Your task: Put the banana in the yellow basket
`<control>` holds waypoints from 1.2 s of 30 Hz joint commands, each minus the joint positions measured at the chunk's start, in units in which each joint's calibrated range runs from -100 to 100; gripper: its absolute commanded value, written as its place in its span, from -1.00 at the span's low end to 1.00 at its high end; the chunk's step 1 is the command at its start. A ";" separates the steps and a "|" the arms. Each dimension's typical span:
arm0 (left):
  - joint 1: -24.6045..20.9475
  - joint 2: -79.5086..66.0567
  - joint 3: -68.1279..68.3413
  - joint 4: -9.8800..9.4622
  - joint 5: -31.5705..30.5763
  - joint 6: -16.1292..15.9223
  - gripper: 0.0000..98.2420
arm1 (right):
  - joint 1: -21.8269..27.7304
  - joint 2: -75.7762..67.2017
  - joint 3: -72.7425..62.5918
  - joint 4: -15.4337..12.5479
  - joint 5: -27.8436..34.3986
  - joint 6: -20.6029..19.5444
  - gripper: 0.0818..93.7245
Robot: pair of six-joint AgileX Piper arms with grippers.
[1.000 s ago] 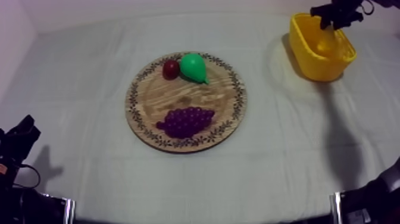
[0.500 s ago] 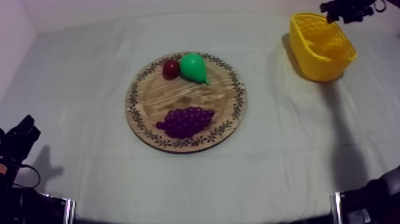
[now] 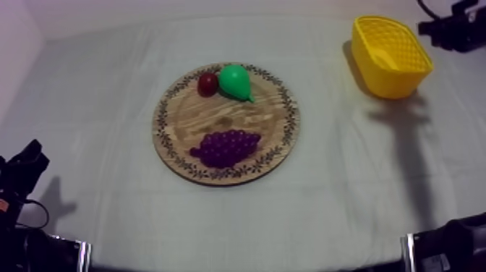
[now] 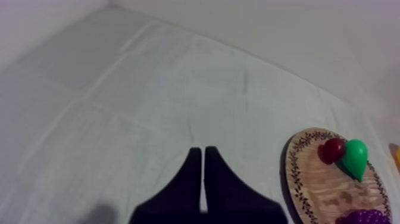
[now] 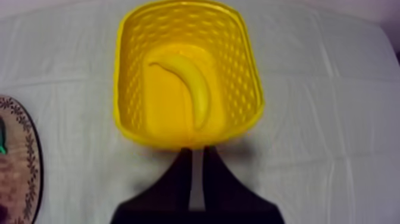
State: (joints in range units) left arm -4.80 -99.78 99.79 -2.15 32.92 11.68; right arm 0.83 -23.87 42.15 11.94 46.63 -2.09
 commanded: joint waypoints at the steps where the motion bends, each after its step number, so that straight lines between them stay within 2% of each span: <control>1: -0.01 -0.05 -0.01 -0.03 -0.02 0.01 -1.00 | 0.00 -11.82 11.01 0.17 -1.54 -0.41 -0.97; 8: -0.01 -0.05 -0.01 -0.03 -0.02 0.02 -1.00 | 0.87 -27.64 26.19 -1.61 -9.67 1.42 -0.99; 17: -0.01 -0.05 -0.01 -0.03 -0.02 0.01 -1.00 | 1.60 -46.19 43.23 -7.86 -15.45 7.23 -1.00; 20: -0.01 -0.05 -0.01 -0.03 -0.02 -0.02 -1.00 | 1.75 -51.75 48.68 -9.23 -15.78 8.46 -1.00; 25: -0.01 -0.05 -0.01 -0.03 -0.02 0.00 -1.00 | 1.62 -59.76 55.39 -8.75 -15.62 7.17 -1.00; 31: -0.01 -0.05 -0.01 -0.03 -0.02 0.00 -1.00 | 1.28 -68.17 57.26 -12.77 -11.11 9.23 -0.99; 36: -0.01 -0.05 -0.01 -0.03 -0.02 0.01 -1.00 | 1.11 -71.19 57.47 -13.51 -9.45 10.34 -0.99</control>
State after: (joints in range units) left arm -4.80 -99.78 99.79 -2.15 32.92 11.68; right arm 1.96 -94.44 99.59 -1.53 36.85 8.08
